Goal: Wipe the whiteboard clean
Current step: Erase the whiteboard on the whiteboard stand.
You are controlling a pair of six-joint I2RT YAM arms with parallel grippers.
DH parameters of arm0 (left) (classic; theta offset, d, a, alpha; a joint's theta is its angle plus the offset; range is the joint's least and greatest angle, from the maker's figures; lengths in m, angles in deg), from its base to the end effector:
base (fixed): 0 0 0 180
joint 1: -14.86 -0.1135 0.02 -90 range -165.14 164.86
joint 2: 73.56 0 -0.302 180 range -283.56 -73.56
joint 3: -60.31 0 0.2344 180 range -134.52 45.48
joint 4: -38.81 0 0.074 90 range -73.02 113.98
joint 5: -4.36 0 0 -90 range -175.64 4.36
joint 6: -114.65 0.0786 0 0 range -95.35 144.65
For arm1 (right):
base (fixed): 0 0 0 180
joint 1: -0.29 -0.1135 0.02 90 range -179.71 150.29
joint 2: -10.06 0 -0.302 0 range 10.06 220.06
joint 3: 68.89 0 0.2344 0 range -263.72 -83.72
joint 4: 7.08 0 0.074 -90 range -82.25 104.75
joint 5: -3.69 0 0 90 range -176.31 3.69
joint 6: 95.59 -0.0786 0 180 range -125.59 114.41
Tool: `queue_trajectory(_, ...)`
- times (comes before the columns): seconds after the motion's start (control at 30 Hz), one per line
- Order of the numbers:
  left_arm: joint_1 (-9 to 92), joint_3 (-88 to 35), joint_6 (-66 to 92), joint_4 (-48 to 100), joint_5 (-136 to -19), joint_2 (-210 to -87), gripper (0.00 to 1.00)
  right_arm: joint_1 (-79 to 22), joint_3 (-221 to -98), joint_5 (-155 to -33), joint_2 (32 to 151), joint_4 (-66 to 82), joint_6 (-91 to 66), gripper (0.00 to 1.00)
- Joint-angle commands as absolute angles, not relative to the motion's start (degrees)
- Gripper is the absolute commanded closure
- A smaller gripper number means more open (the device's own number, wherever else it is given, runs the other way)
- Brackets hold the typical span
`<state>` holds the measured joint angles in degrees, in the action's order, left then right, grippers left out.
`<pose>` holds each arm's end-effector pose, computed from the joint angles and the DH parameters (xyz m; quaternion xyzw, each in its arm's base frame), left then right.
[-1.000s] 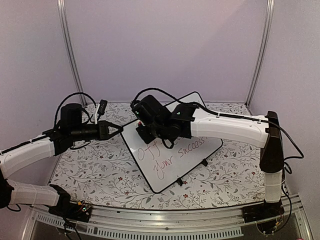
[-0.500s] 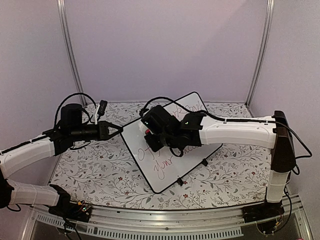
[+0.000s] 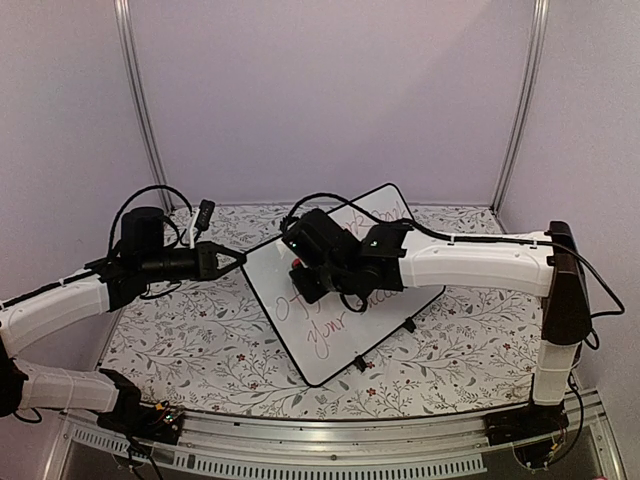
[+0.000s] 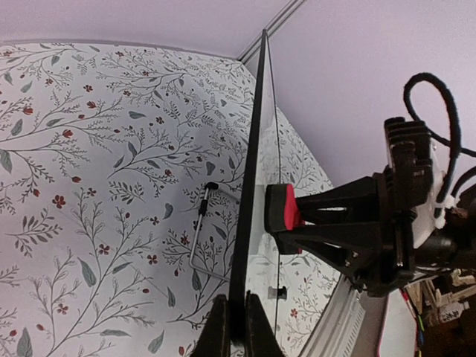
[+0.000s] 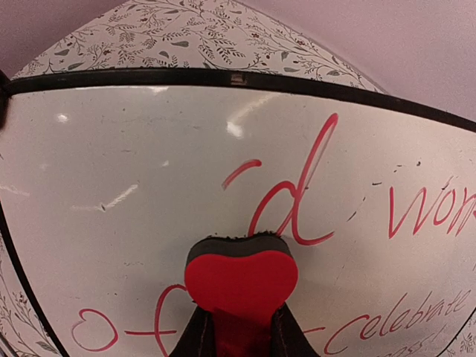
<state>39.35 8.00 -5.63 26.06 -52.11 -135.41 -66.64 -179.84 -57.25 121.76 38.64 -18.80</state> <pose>0.1984 -0.1381 0.2880 0.1203 0.8023 -0.4581 0.3635 0.2171 0.4122 0.2876 -0.3232 0.8440 0.0528 0.4247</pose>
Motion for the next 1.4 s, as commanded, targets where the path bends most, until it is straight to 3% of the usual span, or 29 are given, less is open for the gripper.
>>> queue_trajectory(0.0,40.1,8.4,-3.9,28.7,-47.0,-134.4,1.00,-65.0,-184.2,-55.5,125.9,41.8,-17.4,0.96)
queue_trajectory(0.6,40.1,8.4,-3.9,28.9,-46.8,-134.3,1.00,-61.2,-192.0,-53.4,129.0,43.5,-16.6,0.95)
queue_trajectory(0.97,40.2,8.4,-3.9,29.0,-46.7,-134.4,1.00,-61.6,-187.4,-59.4,126.5,41.8,-15.7,0.96)
queue_trajectory(1.37,40.1,8.5,-4.0,29.0,-46.7,-134.4,1.00,-64.2,-176.4,-57.2,123.6,43.9,-19.8,0.96)
